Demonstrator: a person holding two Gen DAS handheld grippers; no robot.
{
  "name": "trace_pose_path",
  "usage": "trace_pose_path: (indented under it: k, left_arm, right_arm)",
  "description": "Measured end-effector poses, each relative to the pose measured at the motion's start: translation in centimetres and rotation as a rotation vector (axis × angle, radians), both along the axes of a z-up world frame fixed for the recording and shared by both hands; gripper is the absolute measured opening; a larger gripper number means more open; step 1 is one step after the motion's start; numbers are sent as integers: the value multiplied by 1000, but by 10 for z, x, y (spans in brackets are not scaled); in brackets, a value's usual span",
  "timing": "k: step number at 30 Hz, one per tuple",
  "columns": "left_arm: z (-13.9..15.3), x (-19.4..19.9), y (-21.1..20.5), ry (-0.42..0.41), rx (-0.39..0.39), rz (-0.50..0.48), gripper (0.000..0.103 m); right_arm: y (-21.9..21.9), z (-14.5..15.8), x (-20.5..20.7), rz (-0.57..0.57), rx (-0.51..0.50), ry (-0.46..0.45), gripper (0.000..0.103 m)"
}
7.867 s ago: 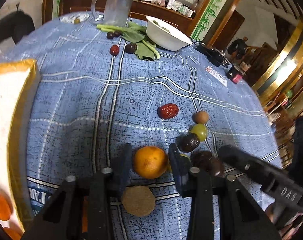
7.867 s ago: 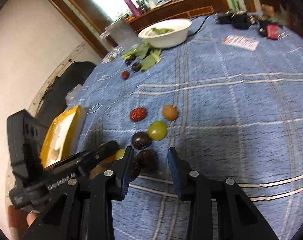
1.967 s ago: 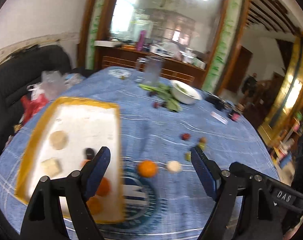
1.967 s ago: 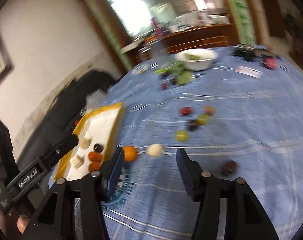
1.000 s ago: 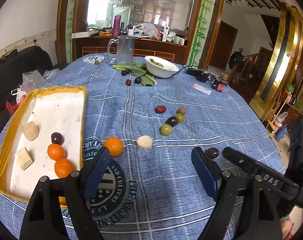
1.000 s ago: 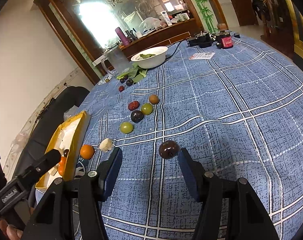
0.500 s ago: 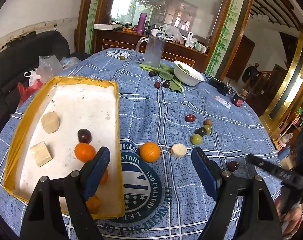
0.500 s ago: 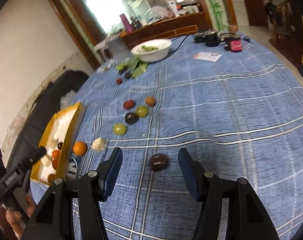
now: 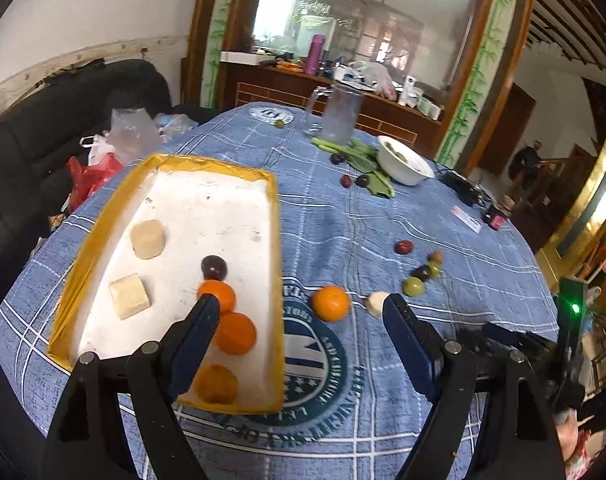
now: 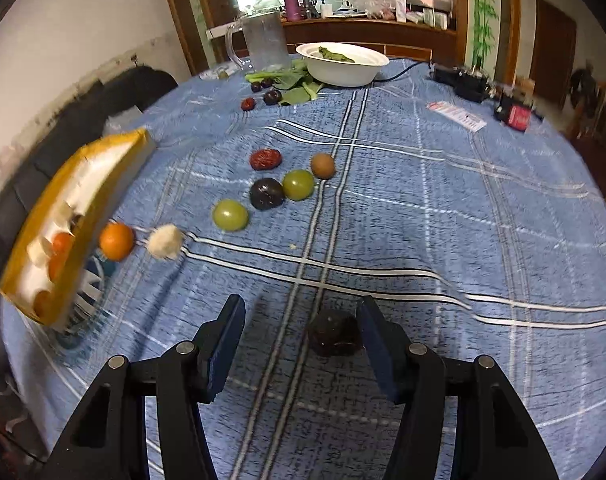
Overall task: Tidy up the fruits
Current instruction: 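Lower the right tool onto the dark plum and close its fingers, then grasp a yellow-green plum with the left tool while the right tool holds the dark plum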
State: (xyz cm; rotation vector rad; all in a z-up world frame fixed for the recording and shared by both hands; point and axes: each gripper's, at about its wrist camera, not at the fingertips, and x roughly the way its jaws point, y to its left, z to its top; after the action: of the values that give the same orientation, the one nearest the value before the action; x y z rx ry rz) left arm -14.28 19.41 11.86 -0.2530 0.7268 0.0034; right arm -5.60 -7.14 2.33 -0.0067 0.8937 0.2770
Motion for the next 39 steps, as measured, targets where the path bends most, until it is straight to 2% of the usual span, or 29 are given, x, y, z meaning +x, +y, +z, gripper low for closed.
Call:
trace_pose_path:
  k: [3,7,9,12,16,18,19,22,25,28,34,35,37,38,39]
  left_arm:
    - [-8,10,1,27,-11,-13,83]
    - [-17,18,2,55,-12,-25,83]
    - [-18,21,5,59,-23,-25,83]
    - [-20,32,2,67,-23,-31,83]
    - [-21,49,-26,81,-36,-126,83]
    - [-21,56,-48,76,-2,-174,80]
    - [-21,61,-62,73,22,-203,78]
    - [-28,77,-103,51,99,-292,66]
    - [-44,101,-132,81,153,-348,62]
    - [-61,121,-143,136,128,-388,61]
    - [-83,134,-154,187,135,-436,61]
    - [-85,135,-156,191,143,-439,59]
    - [-86,132,-157,175,193,-421,32]
    - [-85,131,-156,173,199,-416,24]
    - [-85,130,-154,171,180,-417,24]
  right_arm:
    - [-3,-4,0,-19,-28,-7,60]
    - [-8,-2,-1,-40,-18,-15,38]
    - [-13,-2,-2,-55,-3,-19,33]
    - [-18,-4,0,-72,2,-7,33]
    - [-28,-8,5,-96,50,29,33]
    - [-30,-9,5,-103,61,31,30]
    - [-29,-9,4,-106,55,29,25]
    - [-30,-9,3,-108,71,30,25]
    - [-32,-10,3,-108,86,33,25]
    - [-33,-10,3,-115,96,36,25]
    - [-33,-10,6,-111,82,31,25]
    - [-33,-10,6,-112,81,31,25]
    - [-33,-11,7,-111,78,30,25]
    - [-33,-11,7,-111,77,29,25]
    - [-33,-11,7,-111,76,28,25]
